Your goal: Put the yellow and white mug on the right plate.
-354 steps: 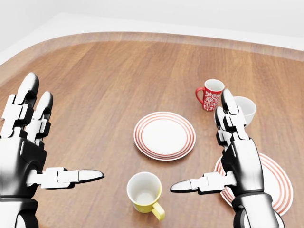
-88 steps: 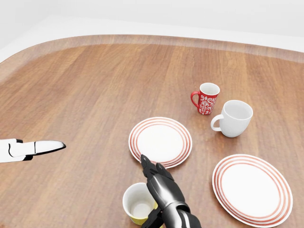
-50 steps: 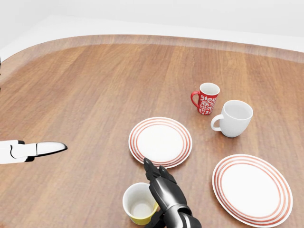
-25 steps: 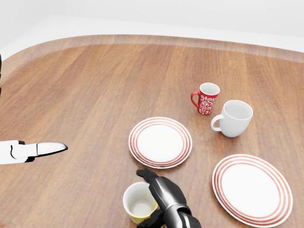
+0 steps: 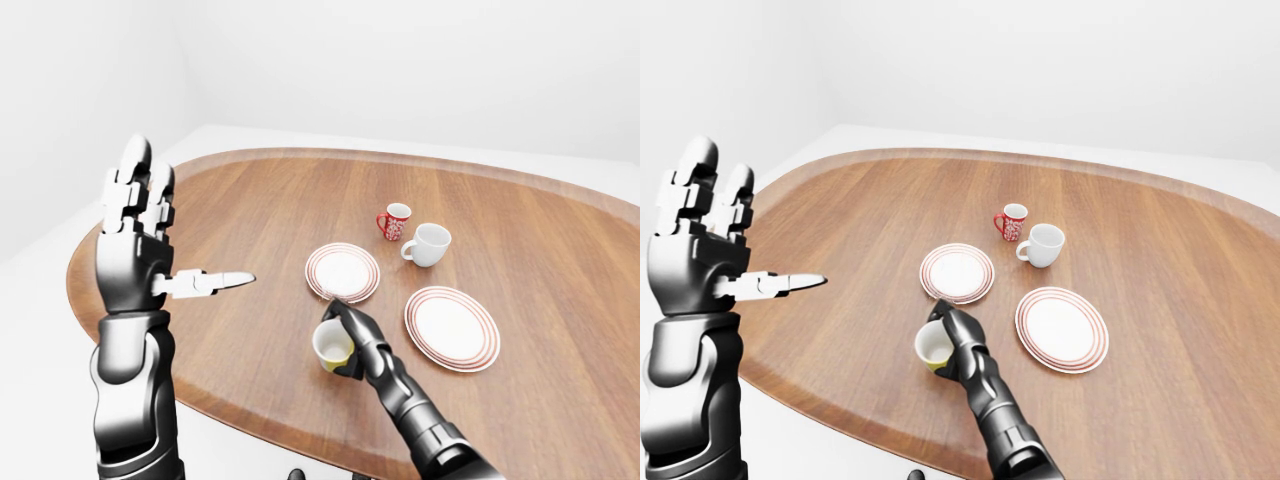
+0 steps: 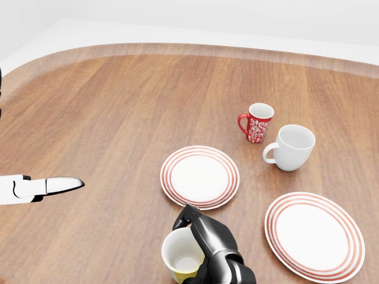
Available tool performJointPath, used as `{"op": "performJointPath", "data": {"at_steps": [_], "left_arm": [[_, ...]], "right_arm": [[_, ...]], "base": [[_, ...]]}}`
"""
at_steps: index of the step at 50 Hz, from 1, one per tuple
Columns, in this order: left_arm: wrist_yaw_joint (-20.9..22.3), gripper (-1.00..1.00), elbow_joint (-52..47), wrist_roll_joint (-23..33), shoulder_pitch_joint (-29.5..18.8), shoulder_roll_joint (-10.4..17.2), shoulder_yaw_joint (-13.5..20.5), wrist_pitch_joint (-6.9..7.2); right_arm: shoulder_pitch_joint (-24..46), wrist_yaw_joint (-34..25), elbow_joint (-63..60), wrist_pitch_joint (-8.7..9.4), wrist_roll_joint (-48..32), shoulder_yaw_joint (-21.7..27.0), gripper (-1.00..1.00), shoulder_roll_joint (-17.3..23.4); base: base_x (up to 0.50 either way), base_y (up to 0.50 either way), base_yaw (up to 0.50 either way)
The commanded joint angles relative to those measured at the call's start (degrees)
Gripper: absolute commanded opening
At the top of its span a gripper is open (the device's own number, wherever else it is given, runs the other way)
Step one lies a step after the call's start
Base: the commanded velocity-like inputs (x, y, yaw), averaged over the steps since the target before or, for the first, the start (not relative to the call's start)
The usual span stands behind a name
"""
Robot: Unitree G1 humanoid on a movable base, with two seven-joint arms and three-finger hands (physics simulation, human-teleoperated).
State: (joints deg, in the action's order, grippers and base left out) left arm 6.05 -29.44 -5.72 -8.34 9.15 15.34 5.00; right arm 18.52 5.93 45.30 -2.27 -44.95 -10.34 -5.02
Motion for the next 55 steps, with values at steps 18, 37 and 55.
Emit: {"op": "performJointPath", "data": {"at_steps": [18,37,55], "left_arm": [[-0.1,0.88,-0.1,-0.2,-0.3,0.2,0.2,0.0],[0.0,0.88,-0.3,0.0,-0.2,0.1,0.1,0.0],[0.0,0.88,-0.9,-0.1,-0.2,0.2,0.2,0.0]], "right_arm": [[-4.6,-9.4,-29.3,7.27,0.9,2.9,-1.0,3.8],[-2.0,-8.2,-26.6,7.27,7.4,8.6,-1.0,8.6],[2.4,-4.0,-12.8,7.27,13.6,14.2,-1.0,16.1]], "base": [[0.0,0.0,0.0],[0.0,0.0,0.0],[0.0,0.0,0.0]]}}
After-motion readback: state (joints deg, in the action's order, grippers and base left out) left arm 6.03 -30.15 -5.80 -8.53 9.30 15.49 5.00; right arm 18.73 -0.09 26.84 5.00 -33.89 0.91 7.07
